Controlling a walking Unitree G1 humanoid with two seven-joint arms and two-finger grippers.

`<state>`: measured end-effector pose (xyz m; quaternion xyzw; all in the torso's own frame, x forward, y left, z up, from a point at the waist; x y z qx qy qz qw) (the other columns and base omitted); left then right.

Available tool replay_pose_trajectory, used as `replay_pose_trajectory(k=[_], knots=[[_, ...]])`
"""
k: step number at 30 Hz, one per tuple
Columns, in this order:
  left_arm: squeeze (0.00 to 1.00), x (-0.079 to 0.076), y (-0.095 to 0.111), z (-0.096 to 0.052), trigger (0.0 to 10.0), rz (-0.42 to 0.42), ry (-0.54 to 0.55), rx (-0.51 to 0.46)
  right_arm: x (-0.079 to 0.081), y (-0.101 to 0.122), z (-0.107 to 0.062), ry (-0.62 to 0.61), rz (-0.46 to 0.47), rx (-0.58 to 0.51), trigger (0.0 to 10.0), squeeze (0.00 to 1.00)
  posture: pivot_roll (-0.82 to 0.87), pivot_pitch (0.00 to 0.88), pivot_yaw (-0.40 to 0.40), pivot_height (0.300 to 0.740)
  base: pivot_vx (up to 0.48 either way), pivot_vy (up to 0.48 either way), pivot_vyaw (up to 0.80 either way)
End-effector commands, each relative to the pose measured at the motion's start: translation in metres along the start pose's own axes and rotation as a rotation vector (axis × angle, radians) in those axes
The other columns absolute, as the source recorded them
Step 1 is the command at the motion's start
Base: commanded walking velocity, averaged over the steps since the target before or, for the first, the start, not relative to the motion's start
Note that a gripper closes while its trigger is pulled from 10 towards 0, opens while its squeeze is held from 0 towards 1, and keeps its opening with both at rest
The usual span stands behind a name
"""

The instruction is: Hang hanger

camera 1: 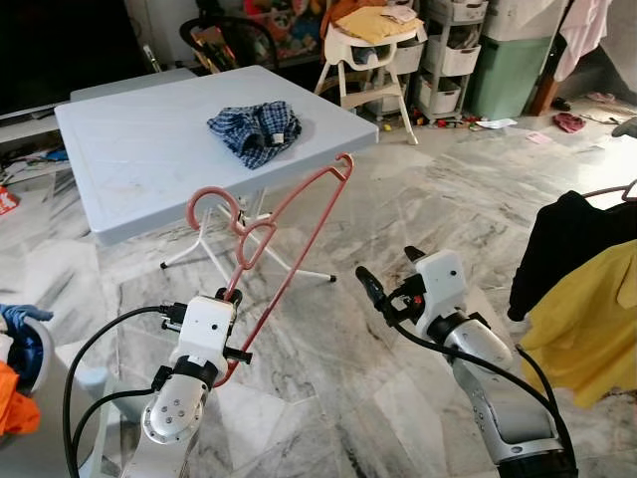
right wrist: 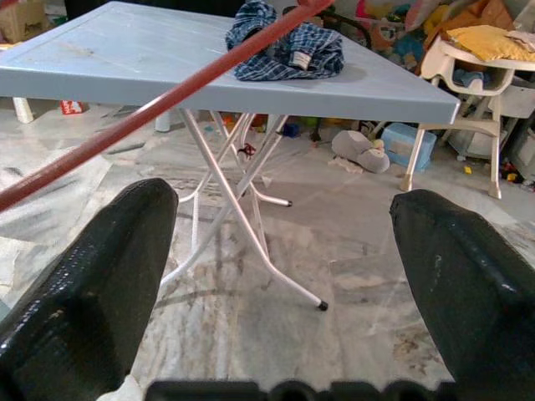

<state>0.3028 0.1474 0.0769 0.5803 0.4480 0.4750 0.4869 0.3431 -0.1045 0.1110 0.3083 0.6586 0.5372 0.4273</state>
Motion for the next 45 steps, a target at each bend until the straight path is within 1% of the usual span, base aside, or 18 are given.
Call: replay_pose_trajectory(k=[1, 3, 5, 8, 9, 12, 14, 16, 19, 22, 23, 29, 31, 34, 37, 42, 44, 45], knots=[[0.00, 0.007, 0.002, 0.002, 10.0, 0.021, 0.018, -0.005, -0.001, 0.007, 0.003, 0.002, -0.016, -0.022, 10.0, 0.00, -0.03, 0.000, 0.030, 0.740, 0.000, 0.000, 0.00], [0.00, 0.008, -0.003, 0.002, 10.0, 0.052, 0.013, 0.025, -0.004, 0.010, 0.004, 0.009, -0.034, -0.031, 10.0, 0.00, -0.03, 0.000, 0.030, 0.740, 0.000, 0.000, 0.00], [0.00, 0.009, -0.017, 0.001, 10.0, 0.119, -0.010, 0.090, -0.008, 0.015, 0.005, 0.063, -0.121, -0.043, 10.0, 0.00, -0.03, 0.000, 0.032, 0.740, 0.000, 0.000, 0.00], [0.00, 0.012, -0.021, -0.001, 10.0, 0.143, -0.023, 0.116, -0.009, 0.024, 0.005, 0.128, -0.198, -0.060, 10.0, 0.00, -0.04, 0.000, 0.035, 0.740, 0.000, 0.000, 0.00], [0.00, 0.011, -0.030, -0.003, 10.0, 0.201, -0.056, 0.165, -0.010, 0.030, 0.004, 0.199, -0.265, -0.068, 10.0, 0.00, -0.04, 0.000, 0.036, 0.740, 0.000, 0.000, 0.00], [0.00, 0.017, -0.051, -0.009, 10.0, 0.305, -0.098, 0.265, -0.011, 0.038, -0.001, 0.331, -0.348, -0.066, 10.0, 0.00, -0.04, 0.000, 0.035, 0.740, 0.000, 0.000, 0.00], [0.00, 0.017, -0.054, -0.010, 10.0, 0.319, -0.108, 0.272, -0.009, 0.038, -0.003, 0.368, -0.353, -0.061, 10.0, 0.00, -0.04, 0.000, 0.035, 0.740, 0.000, 0.000, 0.00], [0.00, 0.008, -0.053, -0.012, 10.0, 0.420, -0.225, 0.249, 0.005, 0.035, -0.020, 0.593, -0.372, -0.013, 10.0, 0.00, -0.04, 0.000, 0.034, 0.740, 0.000, 0.000, 0.00], [0.00, 0.002, -0.052, -0.013, 10.0, 0.504, -0.285, 0.227, 0.011, 0.031, -0.027, 0.693, -0.382, 0.016, 10.0, 0.00, -0.04, 0.000, 0.037, 0.740, 0.000, 0.000, 0.00], [0.00, -0.011, -0.041, -0.012, 10.0, 0.613, -0.370, 0.139, 0.017, 0.023, -0.034, 0.823, -0.371, 0.068, 10.0, 0.00, -0.04, 0.000, 0.038, 0.740, 0.000, 0.000, 0.00], [0.00, -0.018, -0.038, -0.014, 10.0, 0.669, -0.411, 0.099, 0.015, 0.019, -0.029, 0.843, -0.381, 0.088, 10.0, 0.00, -0.04, 0.000, 0.037, 0.740, 0.000, 0.000, 0.00], [0.00, -0.026, -0.031, -0.016, 10.0, 0.755, -0.450, 0.028, 0.012, 0.012, -0.022, 0.863, -0.376, 0.133, 10.0, 0.00, -0.03, 0.000, 0.036, 0.740, 0.000, 0.000, 0.00], [0.00, -0.033, -0.024, -0.017, 10.0, 0.800, -0.477, -0.032, 0.015, 0.005, -0.022, 0.913, -0.293, 0.203, 10.0, 0.00, -0.03, 0.000, 0.034, 0.740, 0.000, 0.000, 0.00], [0.00, -0.038, -0.020, -0.017, 10.0, 0.834, -0.486, -0.071, 0.016, 0.000, -0.020, 0.939, -0.253, 0.251, 10.0, 0.00, -0.03, 0.000, 0.030, 0.740, 0.000, 0.000, 0.00], [0.00, -0.040, -0.009, -0.015, 10.0, 0.874, -0.466, -0.144, 0.015, -0.009, -0.018, 0.979, -0.260, 0.316, 10.0, 0.00, -0.03, 0.000, 0.023, 0.740, 0.000, 0.000, 0.00], [0.00, -0.041, 0.000, -0.013, 10.0, 0.881, -0.446, -0.189, 0.015, -0.014, -0.016, 1.010, -0.257, 0.356, 10.0, 0.00, -0.03, 0.000, 0.018, 0.740, 0.000, 0.000, 0.00], [0.00, -0.042, 0.001, -0.012, 10.0, 0.874, -0.440, -0.194, 0.014, -0.019, -0.012, 1.004, -0.274, 0.386, 3.1, 0.00, -0.03, 0.000, 0.013, 0.740, 0.000, 0.000, 0.00], [0.00, -0.043, 0.001, -0.012, 10.0, 0.873, -0.440, -0.198, 0.012, -0.021, -0.009, 1.002, -0.287, 0.399, 0.4, 0.00, -0.03, 0.000, 0.010, 0.740, 0.000, 0.000, 0.00]])
Point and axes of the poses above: a point about 5 cm out from each wrist's last joint towards the gripper, its own z axis pointing out of the wrist towards the gripper, its own y axis along the axis of the wrist's last joint, x = y × z, the point moved 6 cm from there along z, pointing out of the wrist towards the gripper, and after that the axes turned 7 degrees about -z, right-handed, at the moved point
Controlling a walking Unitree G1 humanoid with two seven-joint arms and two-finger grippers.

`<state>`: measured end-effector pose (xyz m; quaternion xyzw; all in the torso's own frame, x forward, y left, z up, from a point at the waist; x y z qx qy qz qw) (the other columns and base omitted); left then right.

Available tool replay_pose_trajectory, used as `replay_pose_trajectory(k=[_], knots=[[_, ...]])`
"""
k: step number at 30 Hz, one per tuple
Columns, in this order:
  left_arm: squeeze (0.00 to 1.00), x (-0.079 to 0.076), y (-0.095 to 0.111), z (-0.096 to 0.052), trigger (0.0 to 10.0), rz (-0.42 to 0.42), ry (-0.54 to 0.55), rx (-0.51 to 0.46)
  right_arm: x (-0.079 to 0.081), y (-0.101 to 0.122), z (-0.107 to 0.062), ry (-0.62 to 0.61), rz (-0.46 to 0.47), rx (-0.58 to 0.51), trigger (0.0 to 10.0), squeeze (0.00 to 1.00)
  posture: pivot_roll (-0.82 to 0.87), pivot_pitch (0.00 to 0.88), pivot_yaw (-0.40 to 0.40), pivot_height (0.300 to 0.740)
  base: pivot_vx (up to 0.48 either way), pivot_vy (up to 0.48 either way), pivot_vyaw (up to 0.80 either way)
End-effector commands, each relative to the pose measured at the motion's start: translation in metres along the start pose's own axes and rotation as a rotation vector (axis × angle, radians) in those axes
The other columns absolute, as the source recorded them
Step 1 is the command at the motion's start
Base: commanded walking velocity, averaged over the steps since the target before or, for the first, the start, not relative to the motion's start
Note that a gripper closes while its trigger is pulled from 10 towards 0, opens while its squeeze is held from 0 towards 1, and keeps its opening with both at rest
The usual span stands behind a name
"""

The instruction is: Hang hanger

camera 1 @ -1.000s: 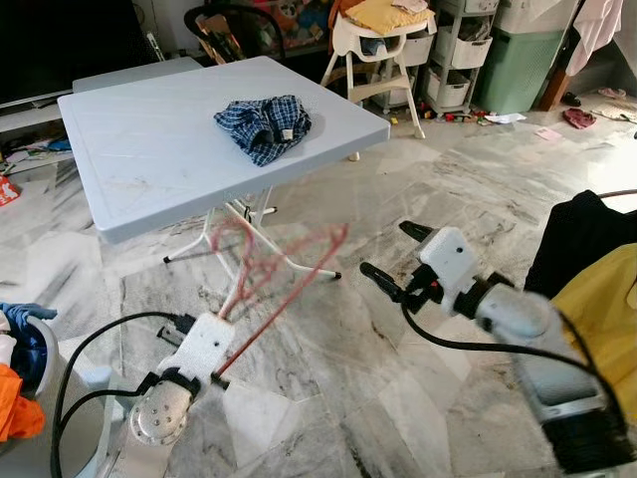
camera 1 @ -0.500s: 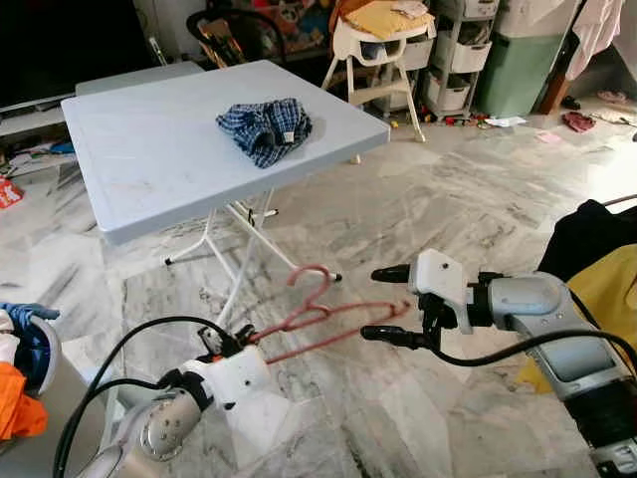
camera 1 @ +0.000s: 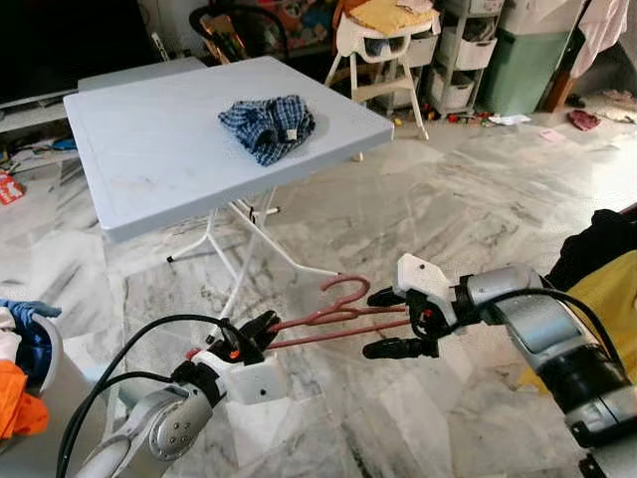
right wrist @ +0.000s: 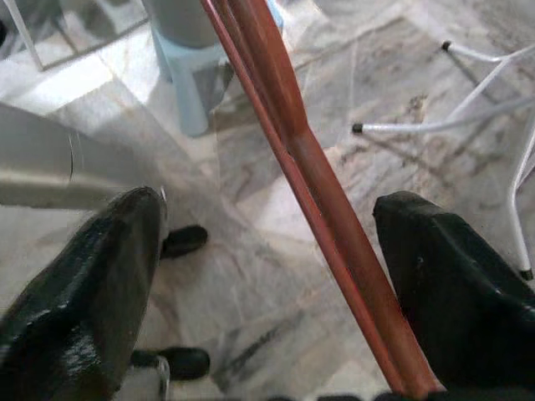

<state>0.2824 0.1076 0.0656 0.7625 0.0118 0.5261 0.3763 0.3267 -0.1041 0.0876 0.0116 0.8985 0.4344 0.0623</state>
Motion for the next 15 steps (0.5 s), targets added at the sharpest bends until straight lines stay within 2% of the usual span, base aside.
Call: replay_pose_trajectory(k=[1, 7, 10, 15], knots=[[0.00, 0.007, 0.005, 0.001, 10.0, 0.030, 0.034, -0.028, -0.009, 0.000, 0.002, 0.003, -0.031, 0.047, 0.0, 0.00, -0.03, 0.000, 0.008, 0.740, 0.000, 0.000, 0.00], [0.00, 0.001, 0.006, 0.002, 10.0, 0.022, 0.012, -0.033, -0.018, 0.002, -0.001, -0.011, -0.059, 0.078, 0.0, 0.00, -0.03, 0.000, 0.003, 0.740, 0.000, 0.000, 0.00], [0.00, -0.003, 0.007, 0.004, 10.0, 0.016, 0.000, -0.037, -0.025, 0.002, -0.002, -0.015, -0.101, 0.129, 0.0, 0.00, -0.04, 0.000, -0.001, 0.740, 0.000, 0.000, 0.00], [0.00, -0.006, 0.007, 0.005, 10.0, 0.014, -0.010, -0.041, -0.028, 0.003, -0.002, -0.009, -0.140, 0.166, 0.0, 0.00, -0.03, 0.000, -0.004, 0.740, 0.000, 0.000, 0.00]])
Point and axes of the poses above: a point about 5 cm out from each wrist's last joint towards the gripper, its own z axis pointing out of the wrist towards the gripper, its own y axis along the axis of the wrist's last joint, x = y × z, the point moved 6 cm from there along z, pointing out of the wrist towards the gripper, and after that the axes turned 7 degrees about -z, right-handed, at the moved point
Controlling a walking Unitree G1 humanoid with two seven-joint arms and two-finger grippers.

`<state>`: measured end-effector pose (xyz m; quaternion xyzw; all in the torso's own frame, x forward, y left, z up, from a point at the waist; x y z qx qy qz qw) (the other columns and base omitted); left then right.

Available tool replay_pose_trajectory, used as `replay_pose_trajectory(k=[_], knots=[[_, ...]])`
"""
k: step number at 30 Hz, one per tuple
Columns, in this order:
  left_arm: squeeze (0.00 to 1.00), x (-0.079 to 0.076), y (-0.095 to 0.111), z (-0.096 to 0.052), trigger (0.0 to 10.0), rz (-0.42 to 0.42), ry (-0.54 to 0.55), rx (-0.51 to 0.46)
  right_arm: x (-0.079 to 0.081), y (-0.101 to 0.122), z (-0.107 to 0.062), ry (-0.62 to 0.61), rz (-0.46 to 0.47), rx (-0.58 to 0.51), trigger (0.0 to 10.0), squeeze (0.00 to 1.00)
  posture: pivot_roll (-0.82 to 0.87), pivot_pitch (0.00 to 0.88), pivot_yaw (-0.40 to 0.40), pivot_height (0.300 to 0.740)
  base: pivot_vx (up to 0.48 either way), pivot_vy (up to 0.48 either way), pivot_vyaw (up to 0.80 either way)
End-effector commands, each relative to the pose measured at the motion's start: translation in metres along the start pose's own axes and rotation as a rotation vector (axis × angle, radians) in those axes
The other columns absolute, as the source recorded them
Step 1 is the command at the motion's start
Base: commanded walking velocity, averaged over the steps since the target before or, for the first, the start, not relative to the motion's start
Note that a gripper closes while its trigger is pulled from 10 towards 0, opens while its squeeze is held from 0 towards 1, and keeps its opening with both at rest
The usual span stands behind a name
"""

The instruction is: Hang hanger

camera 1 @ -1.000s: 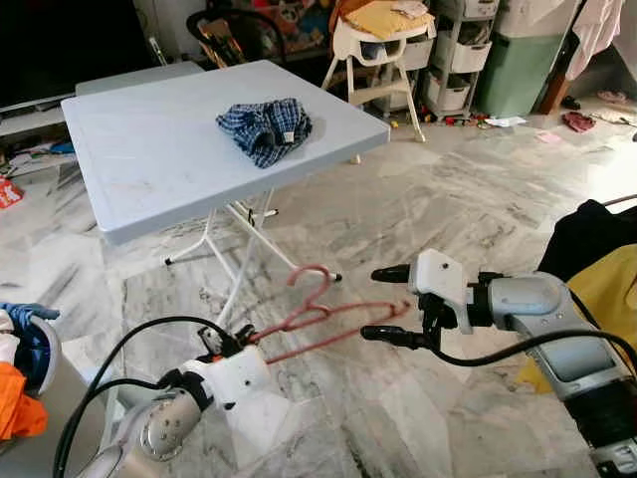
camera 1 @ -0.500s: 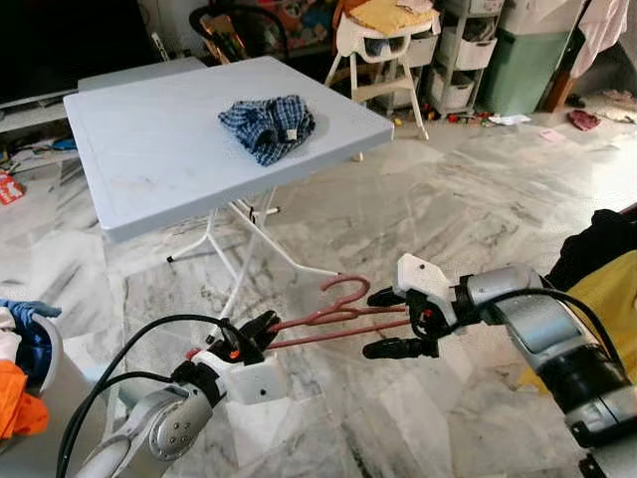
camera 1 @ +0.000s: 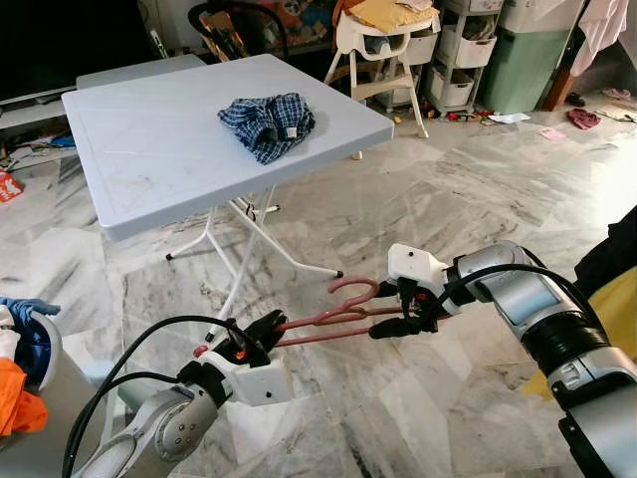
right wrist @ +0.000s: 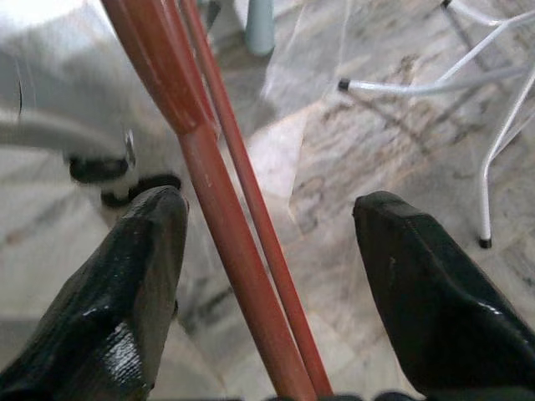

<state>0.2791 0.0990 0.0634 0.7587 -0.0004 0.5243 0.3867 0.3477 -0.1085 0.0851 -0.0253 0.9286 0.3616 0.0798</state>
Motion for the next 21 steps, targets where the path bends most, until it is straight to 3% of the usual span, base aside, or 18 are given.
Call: replay_pose_trajectory(k=[1, 21], knots=[[0.00, 0.001, 0.001, 0.002, 10.0, 0.009, -0.002, -0.008, -0.007, 0.008, -0.003, -0.010, -0.054, 0.015, 0.0, 0.00, -0.03, 0.000, -0.005, 0.740, 0.000, 0.000, 0.00], [0.00, -0.003, -0.002, 0.003, 10.0, 0.005, 0.007, -0.008, -0.005, -0.002, 0.007, 0.033, -0.049, 0.037, 0.0, 0.00, -0.04, 0.000, -0.004, 0.740, 0.000, 0.000, 0.00]])
Point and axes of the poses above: a point about 5 cm out from each wrist's last joint towards the gripper, its own z axis pointing out of the wrist towards the gripper, its own y axis along the axis of the wrist's last joint, x = y × z, the point moved 6 cm from there along z, pointing out of the wrist towards the gripper, and after that the axes turned 7 degrees about -z, right-handed, at the moved point
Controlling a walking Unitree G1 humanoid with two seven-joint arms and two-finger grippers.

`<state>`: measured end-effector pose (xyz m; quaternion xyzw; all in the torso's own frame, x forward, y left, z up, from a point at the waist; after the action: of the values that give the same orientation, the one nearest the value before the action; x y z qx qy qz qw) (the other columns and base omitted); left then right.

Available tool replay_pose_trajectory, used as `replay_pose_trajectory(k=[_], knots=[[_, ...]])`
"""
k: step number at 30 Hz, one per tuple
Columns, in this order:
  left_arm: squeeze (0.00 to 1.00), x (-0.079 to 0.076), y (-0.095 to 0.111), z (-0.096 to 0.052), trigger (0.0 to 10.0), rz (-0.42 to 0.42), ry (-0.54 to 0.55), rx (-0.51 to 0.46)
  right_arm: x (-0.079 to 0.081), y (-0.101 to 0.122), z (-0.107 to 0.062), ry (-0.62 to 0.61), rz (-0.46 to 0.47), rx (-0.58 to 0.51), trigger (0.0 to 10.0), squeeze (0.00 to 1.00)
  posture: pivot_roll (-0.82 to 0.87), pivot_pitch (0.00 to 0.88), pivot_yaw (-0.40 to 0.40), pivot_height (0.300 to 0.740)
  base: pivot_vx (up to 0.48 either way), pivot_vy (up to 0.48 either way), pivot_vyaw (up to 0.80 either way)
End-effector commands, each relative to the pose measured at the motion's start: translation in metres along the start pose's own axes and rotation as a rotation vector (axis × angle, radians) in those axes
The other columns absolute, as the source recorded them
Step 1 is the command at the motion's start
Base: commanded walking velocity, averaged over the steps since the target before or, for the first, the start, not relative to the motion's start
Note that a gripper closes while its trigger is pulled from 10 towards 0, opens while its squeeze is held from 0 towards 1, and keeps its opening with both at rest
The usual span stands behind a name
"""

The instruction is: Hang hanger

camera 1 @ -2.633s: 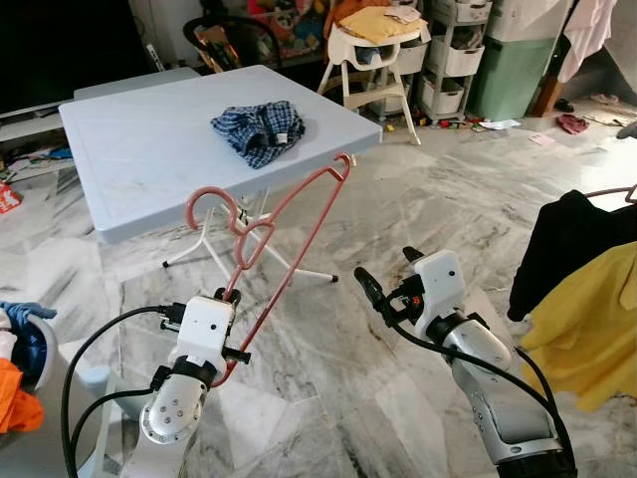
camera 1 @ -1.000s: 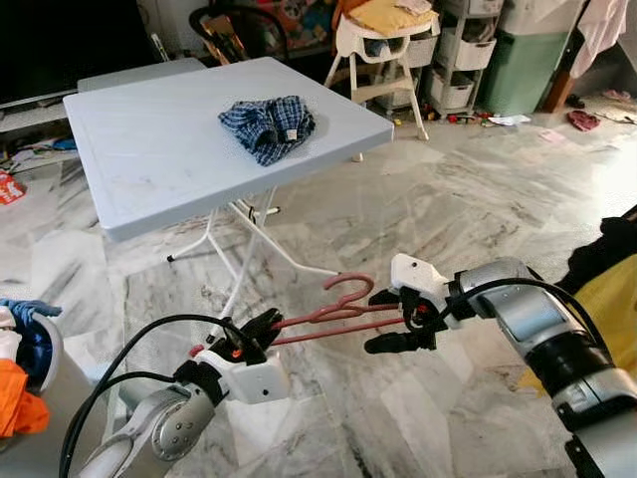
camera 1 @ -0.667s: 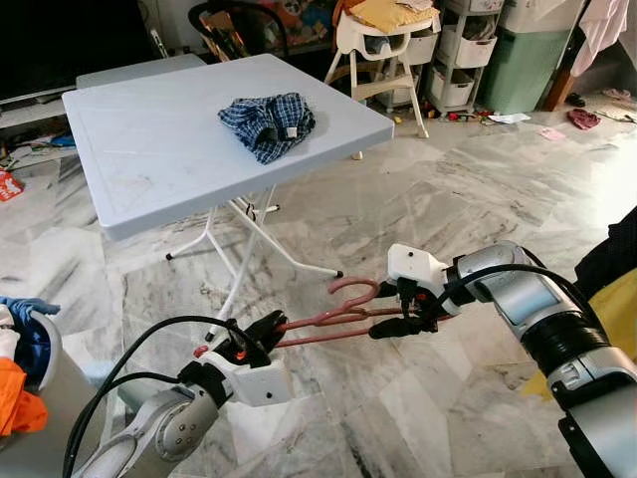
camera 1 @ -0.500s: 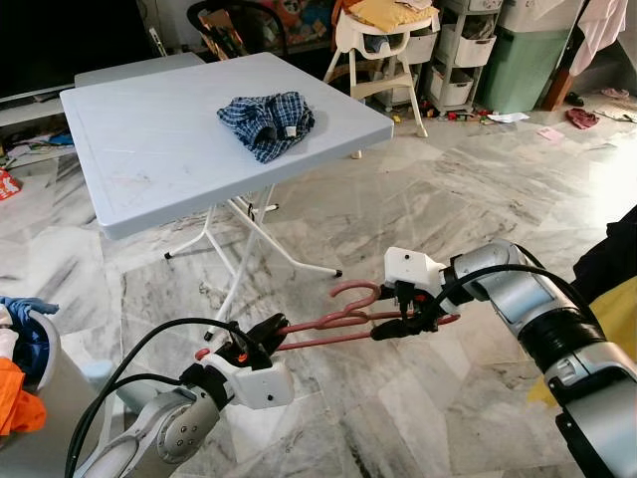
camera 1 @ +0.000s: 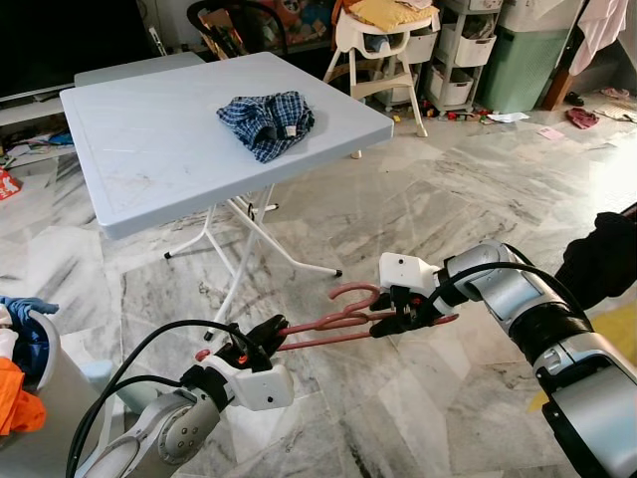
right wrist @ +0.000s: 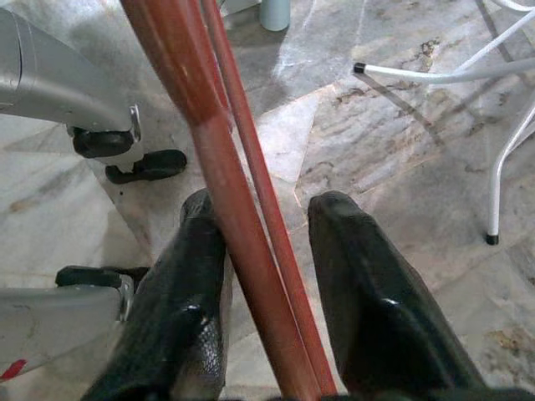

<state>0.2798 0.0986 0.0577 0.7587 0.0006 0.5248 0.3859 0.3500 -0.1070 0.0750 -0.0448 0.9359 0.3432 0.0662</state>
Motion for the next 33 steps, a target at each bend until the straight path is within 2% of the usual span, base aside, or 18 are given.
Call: replay_pose_trajectory(k=[1, 8, 13, 14, 15, 16, 31, 33], knots=[[0.00, 0.001, 0.001, 0.001, 10.0, 0.005, 0.004, -0.010, -0.005, 0.003, -0.002, -0.009, -0.021, 0.003, 0.0, 0.00, -0.04, 0.000, -0.004, 0.740, 0.000, 0.000, 0.00], [0.00, -0.001, 0.000, 0.002, 10.0, -0.004, -0.003, -0.008, -0.006, 0.003, 0.000, -0.015, -0.028, 0.006, 0.0, 0.00, -0.04, 0.000, -0.004, 0.740, 0.000, 0.000, 0.00], [0.00, -0.001, 0.000, 0.003, 10.0, -0.036, -0.004, -0.007, -0.006, 0.003, 0.001, -0.017, -0.028, 0.003, 0.0, 0.00, -0.04, 0.000, -0.005, 0.740, 0.000, 0.000, 0.00], [0.00, -0.003, 0.001, 0.003, 10.0, -0.064, -0.010, -0.012, -0.006, 0.002, 0.001, -0.018, -0.028, 0.002, 0.0, 0.00, -0.04, 0.000, -0.004, 0.740, 0.000, 0.000, 0.00], [0.55, -0.004, 0.002, 0.003, 10.0, -0.088, -0.016, -0.019, -0.006, 0.002, 0.001, -0.019, -0.029, 0.001, 0.0, 0.00, -0.04, 0.000, -0.004, 0.740, 0.000, 0.000, 0.00], [1.00, -0.003, 0.005, 0.002, 10.0, -0.117, -0.015, -0.031, -0.006, 0.002, 0.002, -0.023, -0.027, -0.003, 0.0, 0.00, -0.04, 0.000, -0.004, 0.740, 0.000, 0.000, 0.00], [1.00, -0.004, 0.011, 0.002, 10.0, -0.151, -0.049, -0.070, -0.004, -0.004, 0.007, -0.057, -0.022, -0.014, 0.0, 0.00, -0.03, 0.000, 0.005, 0.740, 0.000, 0.000, 0.00], [1.00, 0.001, 0.015, 0.002, 10.0, -0.254, -0.022, -0.081, -0.008, -0.007, 0.008, -0.106, -0.019, -0.001, 0.0, 0.00, -0.03, 0.000, 0.005, 0.740, 0.000, 0.000, 0.00]])
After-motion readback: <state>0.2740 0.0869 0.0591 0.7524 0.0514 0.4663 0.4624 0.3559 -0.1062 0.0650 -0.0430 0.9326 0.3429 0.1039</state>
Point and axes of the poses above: a point about 5 cm out from each wrist's last joint towards the gripper, its own z axis pointing out of the wrist towards the gripper, its own y axis along the axis of the wrist's last joint, x = y × z, the point moved 6 cm from there along z, pointing out of the wrist towards the gripper, and after that the axes turned 7 degrees about -z, right-handed, at the moved point
